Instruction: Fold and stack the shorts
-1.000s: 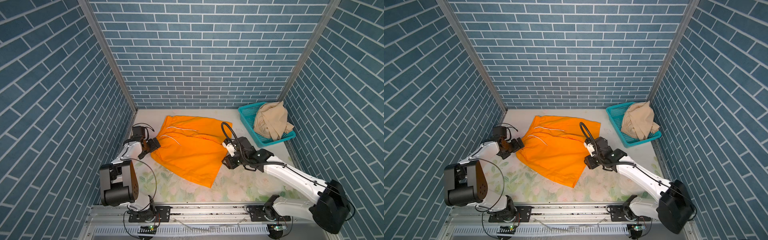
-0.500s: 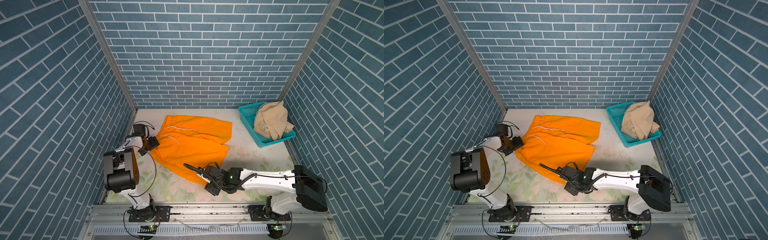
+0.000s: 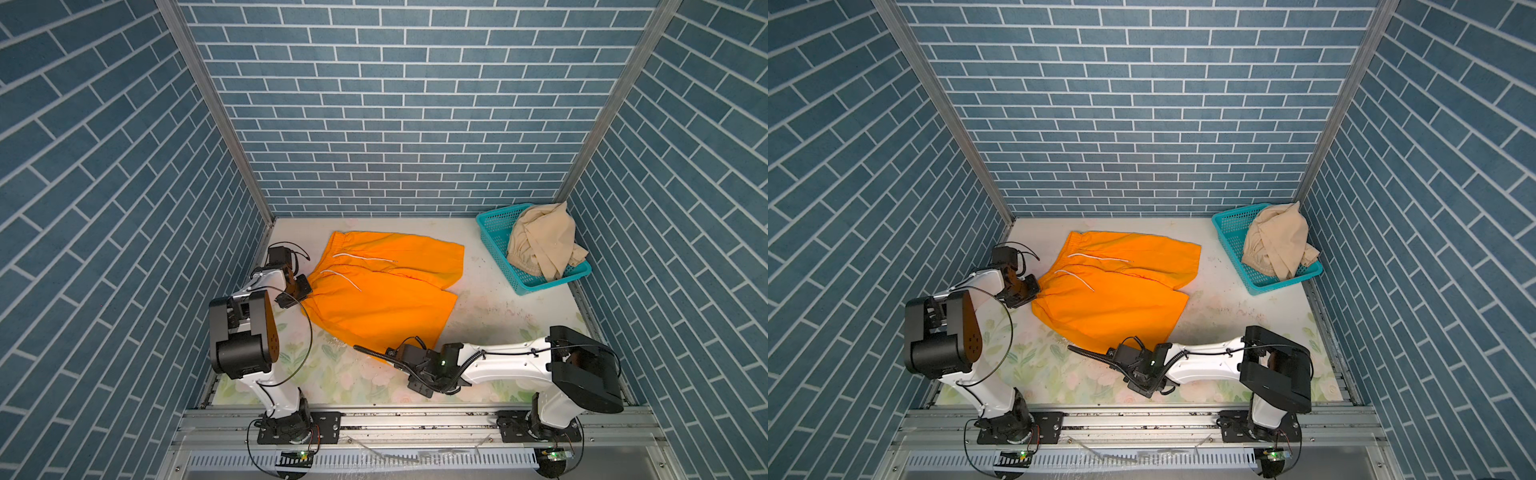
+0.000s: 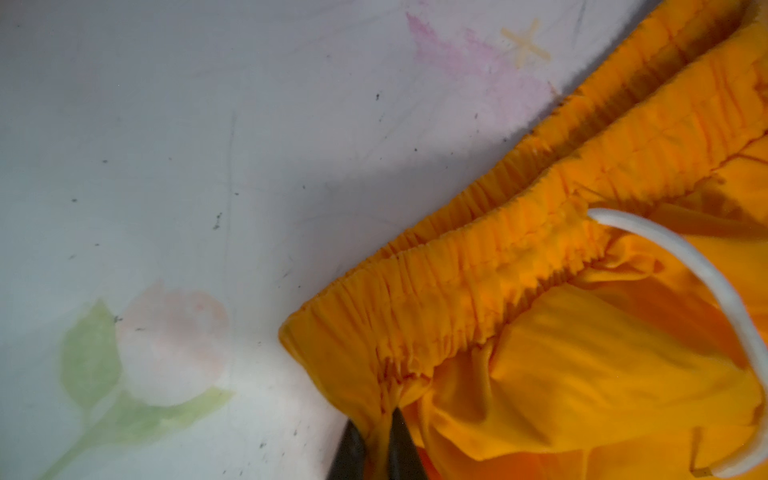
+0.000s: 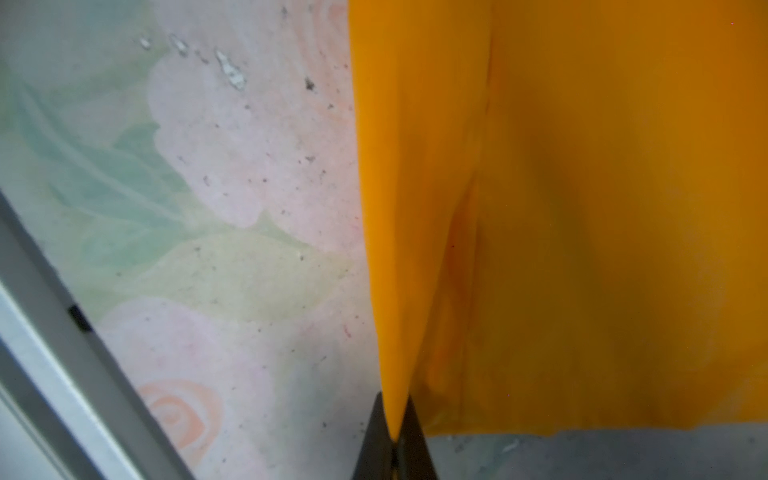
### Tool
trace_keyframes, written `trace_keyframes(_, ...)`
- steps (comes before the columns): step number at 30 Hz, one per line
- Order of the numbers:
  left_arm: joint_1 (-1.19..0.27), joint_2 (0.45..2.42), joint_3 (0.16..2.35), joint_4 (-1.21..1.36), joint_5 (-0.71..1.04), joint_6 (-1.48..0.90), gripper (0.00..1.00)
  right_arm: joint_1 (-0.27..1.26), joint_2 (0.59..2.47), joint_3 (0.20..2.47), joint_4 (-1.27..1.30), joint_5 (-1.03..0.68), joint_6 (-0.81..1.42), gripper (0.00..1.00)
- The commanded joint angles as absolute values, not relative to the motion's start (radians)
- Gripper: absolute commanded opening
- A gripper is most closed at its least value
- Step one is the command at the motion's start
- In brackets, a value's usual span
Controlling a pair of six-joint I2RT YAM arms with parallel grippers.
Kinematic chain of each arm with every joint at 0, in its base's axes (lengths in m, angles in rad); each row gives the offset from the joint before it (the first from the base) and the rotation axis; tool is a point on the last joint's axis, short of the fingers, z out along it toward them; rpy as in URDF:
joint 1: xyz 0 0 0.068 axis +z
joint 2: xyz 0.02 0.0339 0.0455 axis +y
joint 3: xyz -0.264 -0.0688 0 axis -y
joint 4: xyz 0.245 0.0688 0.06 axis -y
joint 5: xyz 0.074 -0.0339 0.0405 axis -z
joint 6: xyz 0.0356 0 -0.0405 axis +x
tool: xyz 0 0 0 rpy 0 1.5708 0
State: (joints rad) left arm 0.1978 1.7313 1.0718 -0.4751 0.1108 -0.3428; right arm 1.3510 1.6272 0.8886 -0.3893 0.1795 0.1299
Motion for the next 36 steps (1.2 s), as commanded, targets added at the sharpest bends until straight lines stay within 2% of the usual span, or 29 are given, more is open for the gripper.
trace_keyframes(1, 0.202, 1.705, 1.111, -0.566, 0.021, -0.323, 0.02, 1.370, 1.525, 0.890, -0.477, 0.247, 0.130, 0.00)
trace_keyframes(7, 0.202, 1.607, 1.139, -0.708, -0.078, -0.297, 0.00, 1.501, 1.412, 0.941, -0.655, 0.361, 0.169, 0.00)
trace_keyframes(11, 0.202, 1.495, 1.132, -0.790, -0.085, -0.288, 0.00, 1.591, 1.375, 0.979, -0.750, 0.407, 0.234, 0.00)
trace_keyframes(17, 0.200, 1.322, 1.152, -0.978, -0.099, -0.255, 0.00, 1.601, 1.247, 1.044, -0.860, 0.380, 0.266, 0.00)
trace_keyframes(22, 0.201, 1.196, 1.186, -1.105, -0.139, -0.227, 0.00, 1.591, 1.270, 1.203, -0.999, 0.440, 0.199, 0.00)
trace_keyframes(26, 0.201, 1.225, 1.295, -1.214, -0.094, -0.200, 0.00, 1.493, 1.246, 1.262, -0.988, 0.345, 0.102, 0.00)
trace_keyframes(29, 0.201, 1.263, 1.345, -1.250, -0.114, -0.184, 0.00, 1.335, 1.243, 1.292, -0.976, 0.267, 0.004, 0.00)
trace_keyframes(33, 0.201, 1.326, 1.405, -1.281, -0.177, -0.171, 0.00, 1.161, 1.338, 1.416, -0.995, 0.185, -0.120, 0.00)
trace_keyframes(36, 0.200, 1.378, 1.440, -1.273, -0.161, -0.163, 0.00, 1.065, 1.411, 1.531, -1.013, 0.104, -0.183, 0.00)
